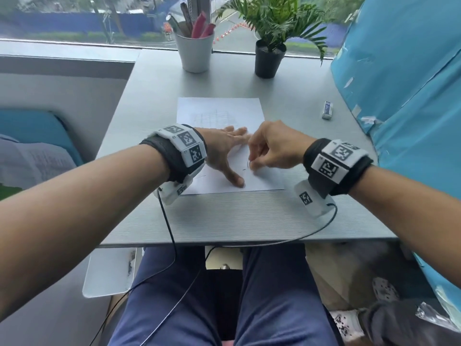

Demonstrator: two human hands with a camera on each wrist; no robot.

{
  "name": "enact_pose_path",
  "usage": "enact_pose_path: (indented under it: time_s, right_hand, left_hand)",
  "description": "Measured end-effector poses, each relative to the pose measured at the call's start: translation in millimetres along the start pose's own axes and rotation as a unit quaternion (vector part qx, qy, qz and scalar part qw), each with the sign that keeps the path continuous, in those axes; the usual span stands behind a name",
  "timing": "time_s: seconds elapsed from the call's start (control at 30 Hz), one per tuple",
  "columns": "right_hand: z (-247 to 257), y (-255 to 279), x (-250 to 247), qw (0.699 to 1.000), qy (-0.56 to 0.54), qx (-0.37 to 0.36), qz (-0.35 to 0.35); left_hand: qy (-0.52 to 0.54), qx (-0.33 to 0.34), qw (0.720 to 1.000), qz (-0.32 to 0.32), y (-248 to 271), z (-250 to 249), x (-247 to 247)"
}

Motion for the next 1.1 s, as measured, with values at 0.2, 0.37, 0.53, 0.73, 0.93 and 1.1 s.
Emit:
enact_pose_path:
  time_s: [0.2, 0.37, 0.53, 0.73, 0.93, 1.1]
  right_hand:
    - [-17.0, -0.1, -16.0, 0.996, -0.007, 0.051, -0.079]
    - [-26.0, -0.4, -20.9, 0.995, 0.005, 0.081, -0.065]
    - [-24.2, -15.7, -32.1, 0.990, 0.019, 0.083, -0.114]
    - [22.6, 1.4, 4.3, 0.999, 0.034, -0.011, -0.020]
    - [-17.5, -16.3, -27.4, 0.991, 0.028, 0.062, -0.116]
    - [2.8, -4.5, -3.7, 0.999, 0.010, 0.014, -0.032]
  left_hand:
    - [-0.048, -0.036, 0.998, -0.024, -3.8, -0.1, -8.3]
    - [-0.069, -0.015, 0.997, -0.029, -1.5, 8.4, -22.7]
    - [-0.064, -0.015, 0.998, -0.021, -2.1, 8.8, -18.3]
    - [-0.044, -0.017, 0.999, 0.004, -6.2, 13.9, -12.8]
    - [-0.061, -0.042, 0.997, 0.024, -5.2, 12.4, -11.7]
    - [-0.056, -0.042, 0.997, 0.030, -3.5, 12.9, -11.4]
Point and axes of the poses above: each hand's wrist, its own y-axis away from the middle knuckle, its own x-axis out of the palm, z = x × y, the point moved 8 cm from there along -y, towards the middle knuckle, and after that the axes turned 7 degrees about -z, right-handed, at the moved point
